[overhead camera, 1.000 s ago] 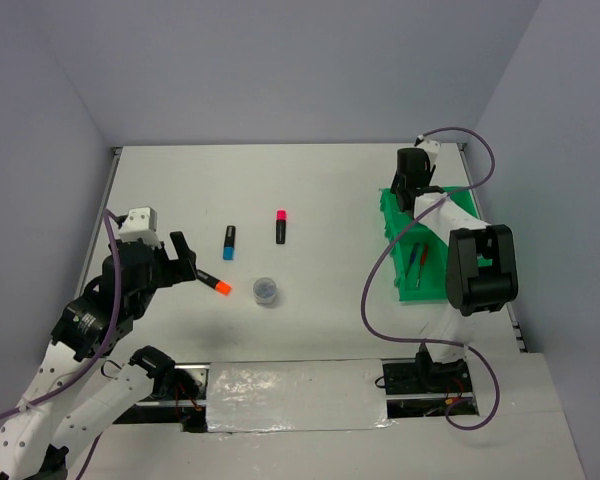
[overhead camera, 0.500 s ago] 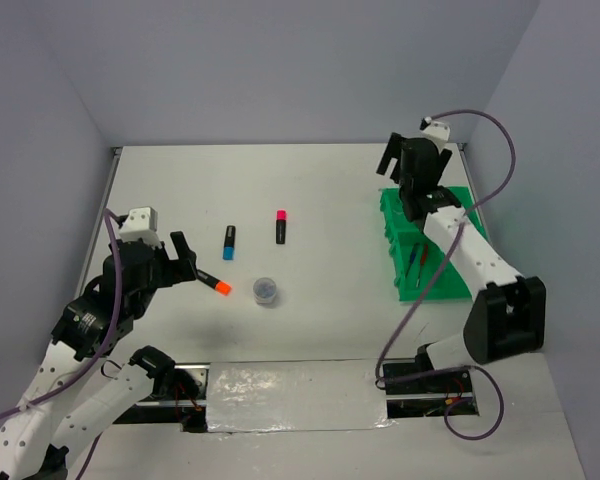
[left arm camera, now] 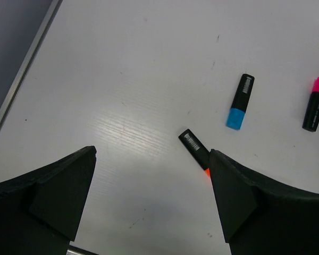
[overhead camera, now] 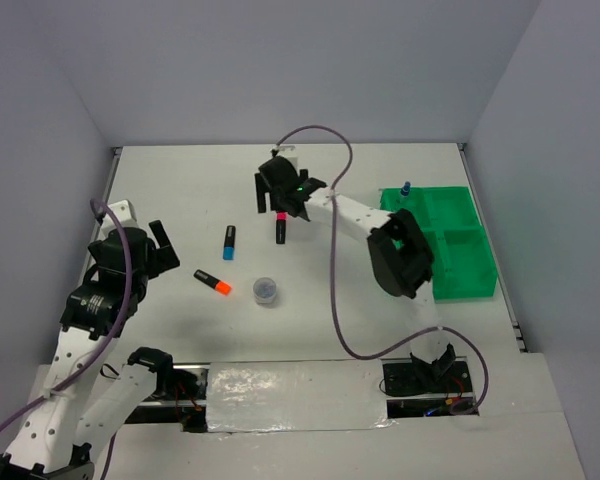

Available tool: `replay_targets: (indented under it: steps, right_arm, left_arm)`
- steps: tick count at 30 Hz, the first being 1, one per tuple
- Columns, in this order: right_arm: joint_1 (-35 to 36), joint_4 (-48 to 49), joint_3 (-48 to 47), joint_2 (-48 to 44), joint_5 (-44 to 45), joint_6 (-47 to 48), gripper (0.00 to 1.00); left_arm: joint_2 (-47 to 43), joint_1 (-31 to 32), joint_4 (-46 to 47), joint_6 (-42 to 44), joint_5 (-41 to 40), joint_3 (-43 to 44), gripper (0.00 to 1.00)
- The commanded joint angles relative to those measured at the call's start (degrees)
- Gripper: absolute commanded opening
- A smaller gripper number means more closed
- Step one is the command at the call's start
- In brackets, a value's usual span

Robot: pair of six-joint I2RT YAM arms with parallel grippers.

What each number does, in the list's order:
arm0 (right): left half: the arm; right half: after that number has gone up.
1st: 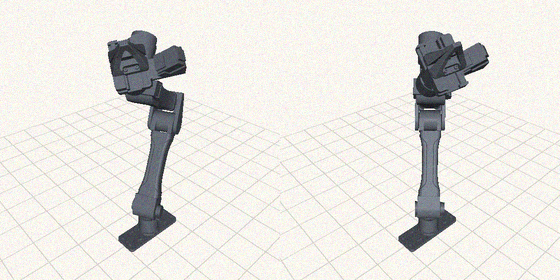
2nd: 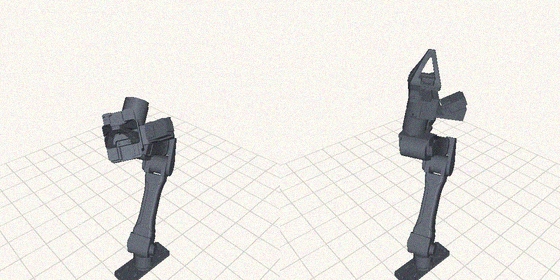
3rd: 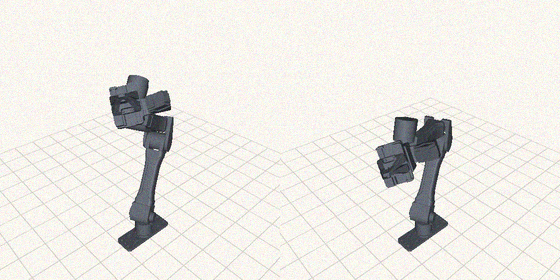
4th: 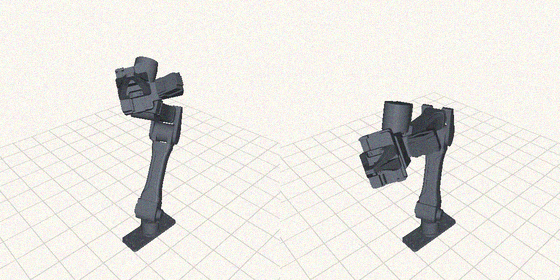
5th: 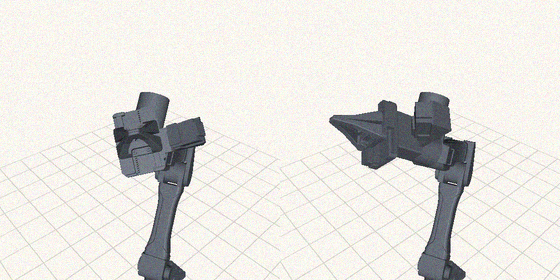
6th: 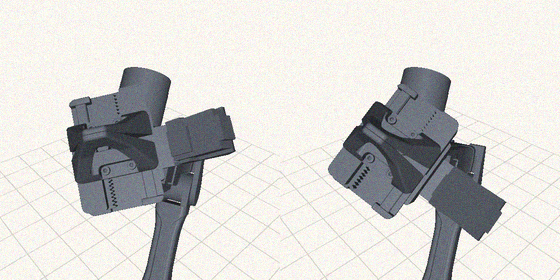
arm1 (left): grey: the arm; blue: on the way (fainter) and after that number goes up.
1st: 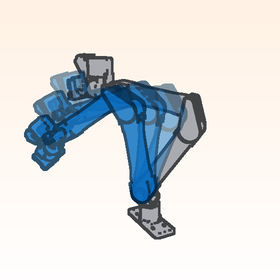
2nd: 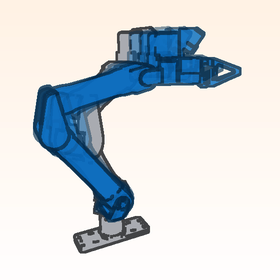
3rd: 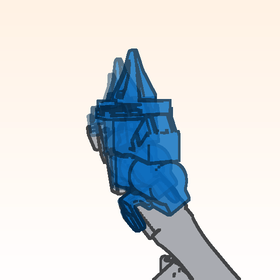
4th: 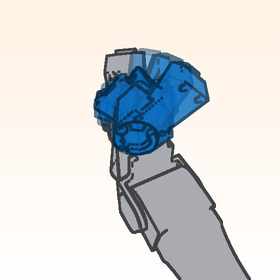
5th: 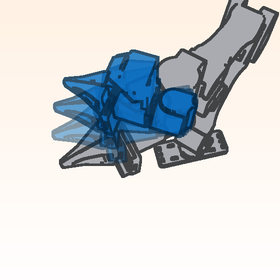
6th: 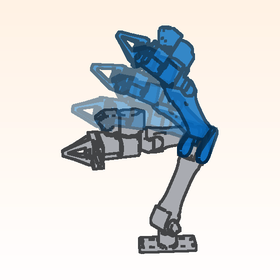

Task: Sort the stationery into containers
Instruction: Pick up the pen from the center of the board.

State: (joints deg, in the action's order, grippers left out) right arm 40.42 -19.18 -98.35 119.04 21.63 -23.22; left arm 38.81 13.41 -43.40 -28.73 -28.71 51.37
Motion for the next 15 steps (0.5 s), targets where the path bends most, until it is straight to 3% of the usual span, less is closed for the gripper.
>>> replay_targets:
  steps: [1, 5, 9, 12, 15]
  right_arm:
    - [1.3, -12.1, -11.8, 7.3, -1.2, -3.6, 0.94]
    - [1.7, -17.5, -18.6, 13.5, -1.9, -4.6, 0.94]
    - [1.9, -17.8, -16.3, 15.5, -2.3, -5.7, 0.91]
    - [2.0, -16.8, -13.1, 15.5, -3.3, -6.2, 0.85]
    - [2.0, -15.6, -10.8, 14.9, -4.7, -6.1, 0.69]
  left_arm:
    - [-1.7, -0.4, 1.3, 0.1, -0.2, 0.6, 0.99]
    - [-2.4, -0.3, 1.6, 0.3, 0.8, 0.5, 0.99]
    - [-2.5, -0.3, 1.6, 0.4, 1.2, 0.5, 0.99]
    - [-2.9, -0.2, 1.7, 0.6, 1.3, 0.5, 0.99]
    - [-2.9, -0.3, 1.7, 0.6, 1.5, 0.4, 0.99]
